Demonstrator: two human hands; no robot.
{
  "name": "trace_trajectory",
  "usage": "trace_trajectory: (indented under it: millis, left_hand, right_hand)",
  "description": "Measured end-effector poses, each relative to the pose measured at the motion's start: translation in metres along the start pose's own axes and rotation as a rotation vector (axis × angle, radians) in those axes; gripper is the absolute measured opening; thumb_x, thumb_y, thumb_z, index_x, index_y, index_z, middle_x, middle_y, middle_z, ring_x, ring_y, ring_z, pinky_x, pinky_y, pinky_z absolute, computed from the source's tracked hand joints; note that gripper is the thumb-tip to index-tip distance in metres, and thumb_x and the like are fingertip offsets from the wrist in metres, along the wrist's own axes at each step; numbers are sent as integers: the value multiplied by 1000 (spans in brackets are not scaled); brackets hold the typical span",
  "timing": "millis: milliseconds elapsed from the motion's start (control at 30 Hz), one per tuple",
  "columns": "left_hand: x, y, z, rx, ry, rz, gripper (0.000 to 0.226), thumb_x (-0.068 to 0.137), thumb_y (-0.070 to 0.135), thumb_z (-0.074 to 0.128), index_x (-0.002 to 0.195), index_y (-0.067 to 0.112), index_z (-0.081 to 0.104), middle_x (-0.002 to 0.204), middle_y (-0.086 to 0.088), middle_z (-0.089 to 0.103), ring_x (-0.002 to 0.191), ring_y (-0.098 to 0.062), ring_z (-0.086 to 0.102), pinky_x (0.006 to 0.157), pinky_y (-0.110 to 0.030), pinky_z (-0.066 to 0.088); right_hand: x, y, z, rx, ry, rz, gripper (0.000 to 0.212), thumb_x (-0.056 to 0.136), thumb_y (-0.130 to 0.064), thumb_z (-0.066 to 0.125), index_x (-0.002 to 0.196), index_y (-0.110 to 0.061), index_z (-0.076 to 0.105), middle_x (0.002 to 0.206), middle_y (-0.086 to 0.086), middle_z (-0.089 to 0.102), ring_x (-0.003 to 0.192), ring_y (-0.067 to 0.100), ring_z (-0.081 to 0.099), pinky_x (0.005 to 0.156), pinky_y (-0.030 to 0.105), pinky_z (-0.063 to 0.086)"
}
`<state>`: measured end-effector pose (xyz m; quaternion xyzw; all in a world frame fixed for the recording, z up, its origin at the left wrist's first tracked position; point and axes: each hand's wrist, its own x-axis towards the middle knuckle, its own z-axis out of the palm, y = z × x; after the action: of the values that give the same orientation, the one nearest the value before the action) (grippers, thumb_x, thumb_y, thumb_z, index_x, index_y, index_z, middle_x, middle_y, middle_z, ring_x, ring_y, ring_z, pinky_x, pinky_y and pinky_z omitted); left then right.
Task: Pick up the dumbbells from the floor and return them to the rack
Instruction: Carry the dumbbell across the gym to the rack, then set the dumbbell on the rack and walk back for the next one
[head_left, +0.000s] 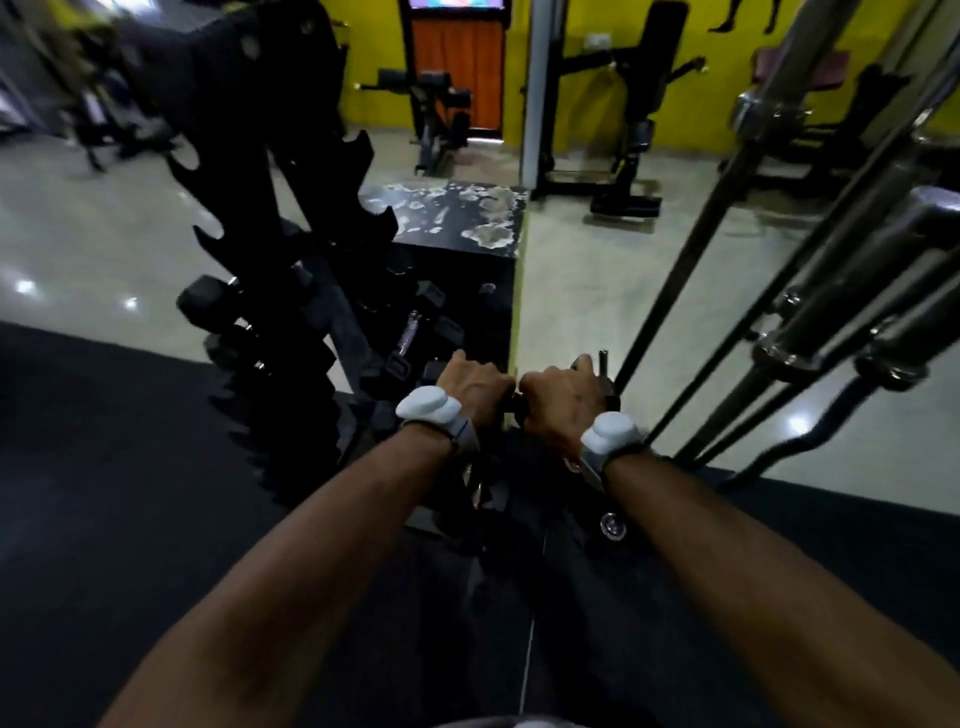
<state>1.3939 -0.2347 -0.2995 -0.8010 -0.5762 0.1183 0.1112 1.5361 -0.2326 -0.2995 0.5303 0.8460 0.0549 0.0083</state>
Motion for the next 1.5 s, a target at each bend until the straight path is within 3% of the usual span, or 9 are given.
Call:
trace_trajectory:
  millis: [67, 233, 367, 433, 633, 867, 1200, 1400, 1500]
  left_hand:
    - [8, -3, -4, -28, -4, -70, 25, 99, 44, 48, 99, 28, 67, 105, -1, 72, 97, -23, 69, 96, -38, 35]
    - [22, -2, -9, -29, -9, -229, 36, 97, 55, 46, 93, 26, 67, 101, -3, 72, 95, -25, 69, 98, -39, 36]
    - [24, 5, -19, 14, 10, -361, 25, 98, 43, 49, 93, 26, 68, 100, -1, 72, 94, -24, 69, 81, -33, 36]
    - [22, 3, -20, 32, -3, -415, 18, 96, 35, 51, 95, 28, 67, 99, 1, 72, 93, -23, 69, 83, -32, 40]
    - [19, -15, -24, 18, -55, -479, 16, 97, 33, 53, 100, 24, 66, 103, -3, 71, 96, -28, 67, 102, -42, 35]
    - [26, -60, -11, 167, 15, -507, 24, 97, 35, 49, 112, 23, 63, 96, 1, 73, 88, -24, 68, 87, -37, 34]
    - [52, -96, -8, 212, 91, -486, 31, 99, 30, 44, 123, 12, 53, 112, -7, 67, 104, -30, 60, 93, -42, 38]
    - [70, -99, -9, 297, 141, -517, 40, 93, 25, 28, 116, 14, 59, 104, -3, 64, 96, -25, 58, 85, -39, 43]
    - [78, -101, -7, 267, 121, -564, 41, 95, 31, 31, 119, 11, 57, 107, -6, 61, 99, -28, 56, 86, -40, 41]
  right_hand:
    - [19, 7, -1, -19, 5, -55, 17, 89, -40, 53, 78, -27, 54, 84, -1, 72, 65, 21, 57, 94, 43, 32]
    - [53, 25, 3, -30, -4, -227, 15, 90, -39, 52, 79, -28, 51, 86, 0, 72, 82, 25, 69, 100, 49, 31]
    - [75, 34, 5, -24, 20, -361, 14, 93, -37, 49, 83, -29, 52, 89, -1, 72, 89, 24, 70, 96, 47, 28]
    - [85, 34, 1, -31, 33, -425, 13, 95, -35, 48, 84, -29, 50, 92, 0, 73, 92, 24, 70, 94, 46, 28]
    - [112, 24, -3, -44, 131, -501, 30, 95, -45, 51, 73, -27, 45, 80, 2, 71, 73, 23, 65, 88, 45, 25]
    - [154, 3, -18, -23, 271, -613, 36, 92, -63, 51, 80, -28, 55, 81, 1, 72, 75, 23, 65, 87, 43, 30]
    - [202, -4, -22, -163, 370, -704, 20, 92, -38, 53, 97, -21, 60, 88, 4, 70, 76, 28, 65, 88, 46, 32]
    - [231, 2, -21, -201, 419, -708, 15, 87, -29, 58, 98, -20, 61, 85, 2, 67, 78, 28, 64, 98, 46, 26]
    - [244, 3, -15, -163, 539, -725, 8, 83, -26, 65, 88, -21, 62, 76, 1, 61, 73, 28, 61, 100, 46, 27]
